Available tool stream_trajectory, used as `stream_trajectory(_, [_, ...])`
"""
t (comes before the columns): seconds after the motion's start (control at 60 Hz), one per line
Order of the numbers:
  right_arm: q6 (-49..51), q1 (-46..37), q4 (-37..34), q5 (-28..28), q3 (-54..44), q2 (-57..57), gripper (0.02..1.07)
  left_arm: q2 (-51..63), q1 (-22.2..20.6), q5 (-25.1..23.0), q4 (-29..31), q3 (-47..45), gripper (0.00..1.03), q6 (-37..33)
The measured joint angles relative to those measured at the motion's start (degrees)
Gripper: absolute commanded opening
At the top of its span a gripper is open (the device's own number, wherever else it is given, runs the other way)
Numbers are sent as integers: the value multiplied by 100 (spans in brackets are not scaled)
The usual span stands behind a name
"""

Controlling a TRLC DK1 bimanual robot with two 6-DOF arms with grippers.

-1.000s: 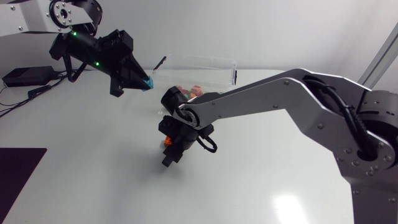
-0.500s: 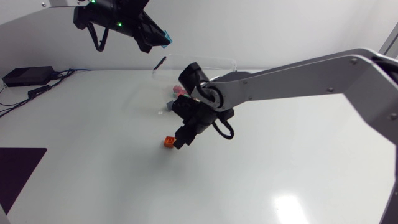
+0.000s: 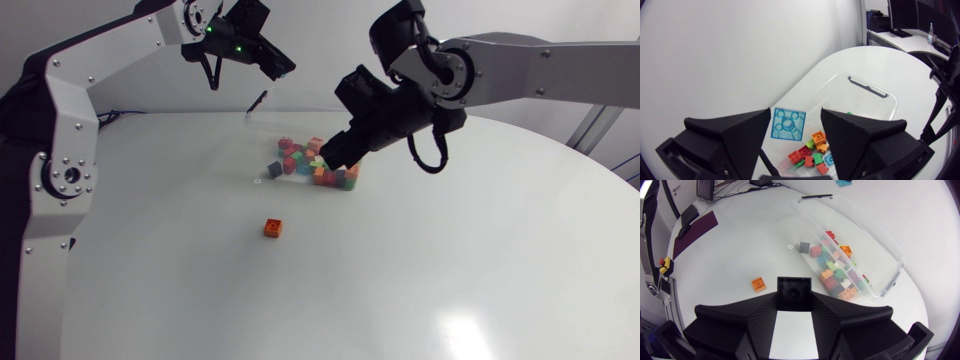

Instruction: Place the duplo bricks in the container

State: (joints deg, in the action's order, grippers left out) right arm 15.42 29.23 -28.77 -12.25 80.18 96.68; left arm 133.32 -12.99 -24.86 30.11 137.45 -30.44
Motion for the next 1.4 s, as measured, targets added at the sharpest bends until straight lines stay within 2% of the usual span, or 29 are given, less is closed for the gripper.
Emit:
stream_trajectory(0.133, [-2,-201,-2,0,122,-116,38,85,7,96,428,125,100,83])
stream_trajectory(0.2, [-2,-284,2,-4,297,-122,38,-57,7,94,590,-133,100,-20])
stream_trajectory(0.333, [-7,-411,7,-17,693,-122,38,-883,66,-33,568,-1519,100,-407])
stream_trajectory(0.45, [-46,-483,48,-20,1080,-107,39,-1947,175,-46,181,-3014,100,-728])
stream_trajectory(0.567, [-74,-533,120,-24,1554,94,39,-2817,234,-114,-98,-4072,100,-1062])
stream_trajectory(0.817, [-219,-570,417,-20,2297,920,40,-3759,234,-286,-168,-5866,100,-2087])
stream_trajectory(0.983, [-243,-570,638,4,2739,1569,43,-3893,234,-378,-170,-6579,100,-2787])
stream_trajectory(1.033, [-243,-570,671,22,2900,1775,55,-3910,232,-382,-170,-6734,99,-2970])
stream_trajectory(1.083, [-245,-570,671,68,3040,1956,75,-3912,232,-385,-170,-6867,99,-3145])
stream_trajectory(1.1, [-247,-570,671,107,3104,2031,76,-3912,232,-385,-173,-6913,99,-3209])
stream_trajectory(1.117, [-247,-570,671,138,3154,2085,87,-3912,232,-385,-170,-6944,99,-3263])
stream_trajectory(1.133, [-249,-570,669,155,3226,2164,93,-3912,232,-385,-168,-6981,99,-3305])
stream_trajectory(1.183, [-260,-570,662,205,3421,2365,101,-3910,219,-385,-170,-7079,99,-3482])
stream_trajectory(1.4, [-258,-570,466,308,3720,2688,102,-3663,-9,-385,-175,-7283,99,-4142])
